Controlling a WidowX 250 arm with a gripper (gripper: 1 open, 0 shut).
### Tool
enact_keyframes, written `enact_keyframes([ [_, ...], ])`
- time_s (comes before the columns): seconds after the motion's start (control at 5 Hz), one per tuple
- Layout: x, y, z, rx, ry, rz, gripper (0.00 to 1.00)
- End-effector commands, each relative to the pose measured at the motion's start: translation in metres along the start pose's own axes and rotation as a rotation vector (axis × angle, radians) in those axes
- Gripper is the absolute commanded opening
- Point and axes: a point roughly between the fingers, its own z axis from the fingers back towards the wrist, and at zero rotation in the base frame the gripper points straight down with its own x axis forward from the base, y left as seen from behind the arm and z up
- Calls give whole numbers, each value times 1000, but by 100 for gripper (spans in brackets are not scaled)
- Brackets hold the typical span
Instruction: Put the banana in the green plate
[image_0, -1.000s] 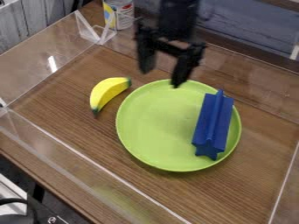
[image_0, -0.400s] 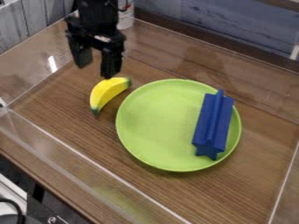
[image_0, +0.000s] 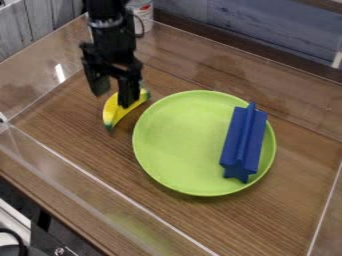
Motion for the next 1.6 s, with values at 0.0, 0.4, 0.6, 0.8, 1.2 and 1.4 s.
enact_keyframes([
  [0.0, 9, 1, 6, -12, -59, -10, 100],
  [0.4, 15, -2, 18, -74, -106, -13, 100],
  [0.6, 16, 0, 18, -94, -115, -7, 100],
  [0.8, 18, 3, 16, -108, -120, 1, 100],
  [1.2, 23, 6, 10, -123, -117, 10, 100],
  [1.4, 24, 7, 9, -131, -115, 14, 100],
])
